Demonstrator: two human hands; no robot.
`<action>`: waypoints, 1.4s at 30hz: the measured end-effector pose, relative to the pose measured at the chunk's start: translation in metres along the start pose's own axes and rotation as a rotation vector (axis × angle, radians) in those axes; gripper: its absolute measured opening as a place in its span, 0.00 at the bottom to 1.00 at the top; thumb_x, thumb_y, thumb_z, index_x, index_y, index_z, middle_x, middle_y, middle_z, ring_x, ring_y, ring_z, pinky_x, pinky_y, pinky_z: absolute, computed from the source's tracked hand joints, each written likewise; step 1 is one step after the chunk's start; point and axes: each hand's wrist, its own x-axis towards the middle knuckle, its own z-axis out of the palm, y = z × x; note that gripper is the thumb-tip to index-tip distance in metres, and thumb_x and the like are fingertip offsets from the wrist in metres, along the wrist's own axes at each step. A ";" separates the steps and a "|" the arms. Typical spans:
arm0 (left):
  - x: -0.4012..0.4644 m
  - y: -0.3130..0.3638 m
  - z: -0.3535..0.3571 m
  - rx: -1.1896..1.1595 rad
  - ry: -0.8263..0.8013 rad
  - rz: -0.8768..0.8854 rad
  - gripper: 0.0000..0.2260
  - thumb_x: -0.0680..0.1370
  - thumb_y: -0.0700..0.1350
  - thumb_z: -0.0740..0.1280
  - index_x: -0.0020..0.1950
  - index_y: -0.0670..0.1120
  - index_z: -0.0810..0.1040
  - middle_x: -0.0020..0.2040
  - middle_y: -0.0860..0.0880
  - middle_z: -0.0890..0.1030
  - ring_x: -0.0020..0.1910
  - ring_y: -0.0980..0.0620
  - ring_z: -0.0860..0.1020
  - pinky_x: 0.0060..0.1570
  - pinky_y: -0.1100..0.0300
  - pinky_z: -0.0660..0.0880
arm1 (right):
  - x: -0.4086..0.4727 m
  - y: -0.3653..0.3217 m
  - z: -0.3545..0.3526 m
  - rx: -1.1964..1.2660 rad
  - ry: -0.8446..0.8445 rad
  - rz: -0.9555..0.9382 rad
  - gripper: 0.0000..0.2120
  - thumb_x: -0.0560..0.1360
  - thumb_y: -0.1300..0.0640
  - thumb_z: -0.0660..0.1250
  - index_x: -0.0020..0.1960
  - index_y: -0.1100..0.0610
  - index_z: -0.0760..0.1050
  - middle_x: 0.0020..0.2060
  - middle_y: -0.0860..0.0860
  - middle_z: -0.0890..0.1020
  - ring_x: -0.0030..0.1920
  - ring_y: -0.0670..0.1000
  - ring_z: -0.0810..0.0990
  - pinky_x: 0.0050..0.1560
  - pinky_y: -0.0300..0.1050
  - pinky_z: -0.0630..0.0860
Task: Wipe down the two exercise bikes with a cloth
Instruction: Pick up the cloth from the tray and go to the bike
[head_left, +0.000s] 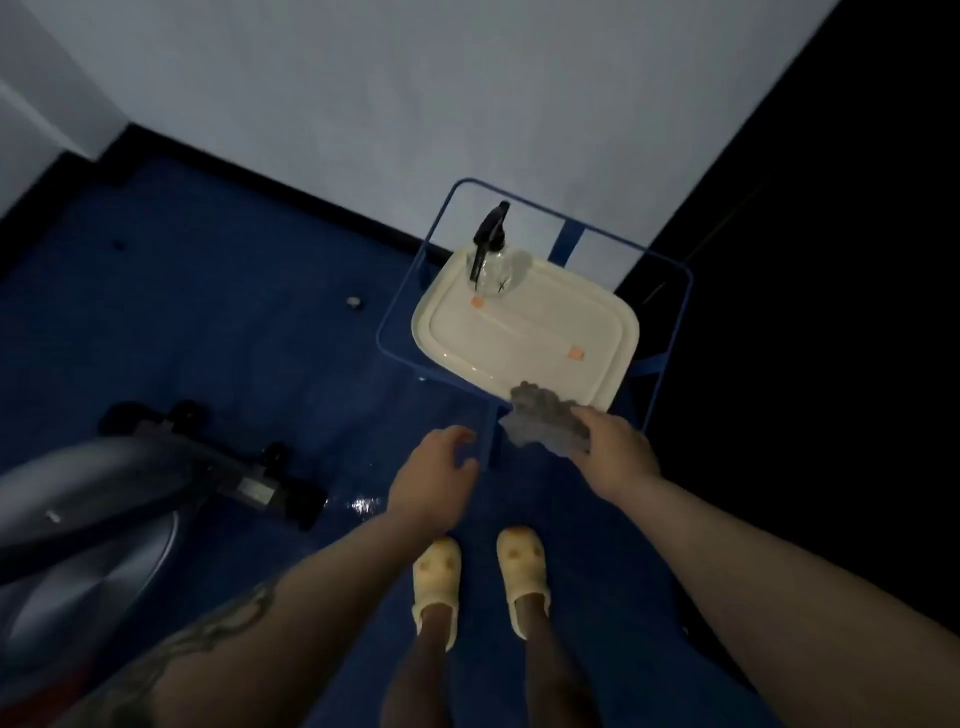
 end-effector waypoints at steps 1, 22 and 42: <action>0.001 -0.004 0.004 -0.013 0.005 -0.027 0.17 0.77 0.45 0.61 0.66 0.50 0.72 0.64 0.50 0.74 0.60 0.50 0.75 0.59 0.52 0.73 | 0.006 0.002 0.002 -0.023 -0.014 0.012 0.17 0.77 0.55 0.64 0.66 0.53 0.71 0.58 0.52 0.78 0.55 0.55 0.77 0.53 0.52 0.77; -0.128 -0.003 -0.081 -0.490 0.476 -0.142 0.10 0.77 0.38 0.66 0.53 0.53 0.79 0.53 0.54 0.82 0.53 0.58 0.78 0.52 0.67 0.70 | -0.079 -0.096 -0.080 0.680 0.182 -0.414 0.04 0.76 0.49 0.65 0.43 0.47 0.73 0.36 0.43 0.79 0.36 0.40 0.77 0.33 0.30 0.72; -0.436 -0.193 -0.188 -0.653 1.039 -0.136 0.10 0.76 0.42 0.67 0.52 0.57 0.79 0.51 0.59 0.82 0.52 0.64 0.78 0.53 0.66 0.72 | -0.322 -0.376 0.047 0.821 -0.106 -0.871 0.11 0.70 0.41 0.66 0.44 0.47 0.77 0.37 0.46 0.81 0.36 0.44 0.79 0.35 0.41 0.75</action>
